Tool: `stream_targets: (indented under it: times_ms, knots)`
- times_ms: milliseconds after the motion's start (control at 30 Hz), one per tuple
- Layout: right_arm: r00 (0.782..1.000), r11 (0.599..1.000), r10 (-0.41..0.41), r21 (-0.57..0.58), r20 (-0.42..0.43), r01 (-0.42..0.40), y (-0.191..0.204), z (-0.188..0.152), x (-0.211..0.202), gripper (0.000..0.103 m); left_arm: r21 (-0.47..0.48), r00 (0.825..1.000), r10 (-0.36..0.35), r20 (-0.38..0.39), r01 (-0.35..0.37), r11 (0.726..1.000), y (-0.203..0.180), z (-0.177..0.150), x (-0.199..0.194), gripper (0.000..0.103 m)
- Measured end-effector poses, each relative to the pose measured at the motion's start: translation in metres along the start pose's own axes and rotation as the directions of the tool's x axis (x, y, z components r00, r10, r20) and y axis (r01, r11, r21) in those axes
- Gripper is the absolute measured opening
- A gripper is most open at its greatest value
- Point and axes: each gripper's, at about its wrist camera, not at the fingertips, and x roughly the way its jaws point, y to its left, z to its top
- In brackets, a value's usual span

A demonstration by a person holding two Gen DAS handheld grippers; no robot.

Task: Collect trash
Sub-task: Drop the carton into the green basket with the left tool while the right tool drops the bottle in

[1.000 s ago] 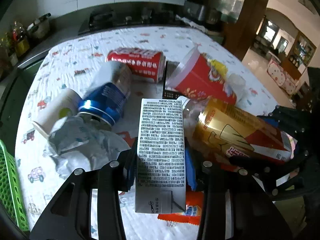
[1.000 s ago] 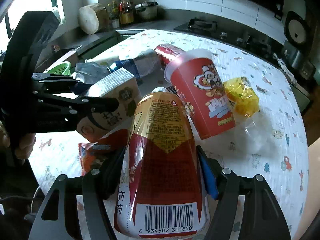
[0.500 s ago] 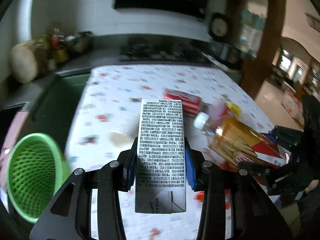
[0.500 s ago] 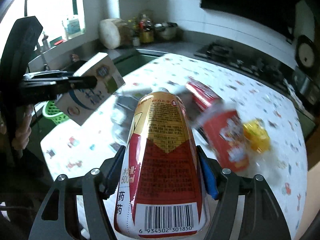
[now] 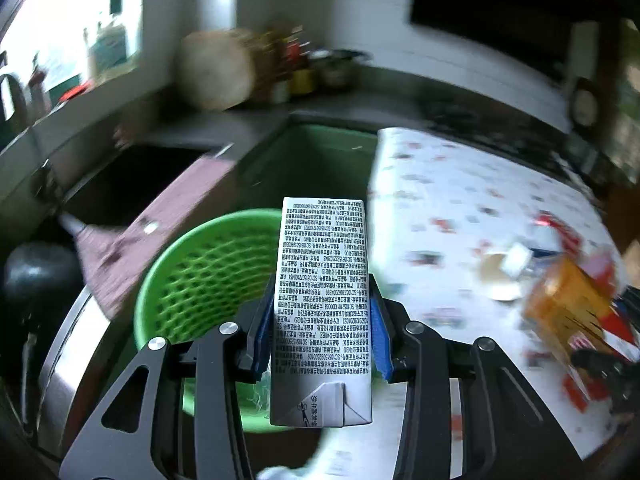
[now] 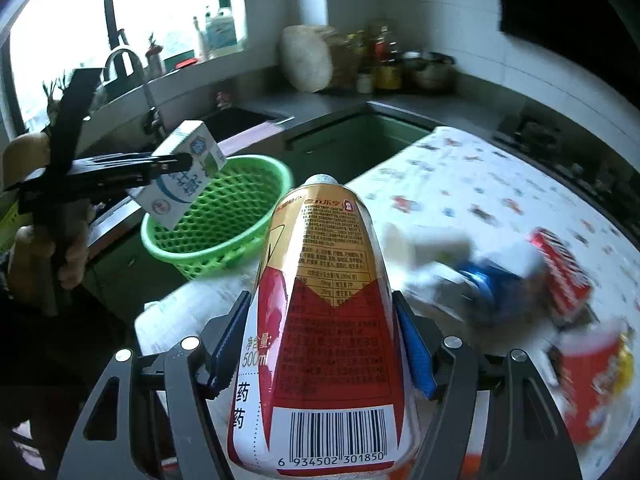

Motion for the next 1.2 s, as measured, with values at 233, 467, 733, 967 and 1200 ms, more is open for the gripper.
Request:
stream_targets:
  times_ms: [233, 467, 733, 967, 1200]
  knots:
    - [0.998, 0.998, 0.052, -0.025, -0.040, -0.053, 0.042, 0.021, 0.045, 0.066, -0.131, 0.992, 0.033, -0.121, -0.049, 0.990, 0.059, -0.018, 0.053, 0.041]
    - [0.995, 0.996, 0.086, -0.020, -0.058, -0.087, 0.062, 0.036, 0.079, 0.066, -0.157, 0.988, 0.017, -0.154, -0.041, 0.987, 0.078, -0.031, 0.067, 0.042]
    - [0.993, 0.995, 0.095, -0.027, -0.076, -0.097, 0.076, 0.050, 0.107, 0.066, -0.195, 0.991, 0.005, -0.135, -0.032, 0.980, 0.091, -0.033, 0.061, 0.057]
    - [0.991, 0.994, 0.093, -0.053, -0.097, -0.099, 0.091, 0.059, 0.129, 0.066, -0.221, 0.995, 0.007, -0.099, -0.029, 0.975, 0.097, -0.038, 0.044, 0.065]
    - [0.991, 0.994, 0.099, -0.040, -0.087, -0.103, 0.095, 0.065, 0.141, 0.067, -0.251, 0.997, -0.001, -0.076, -0.018, 0.968, 0.100, -0.044, 0.031, 0.069]
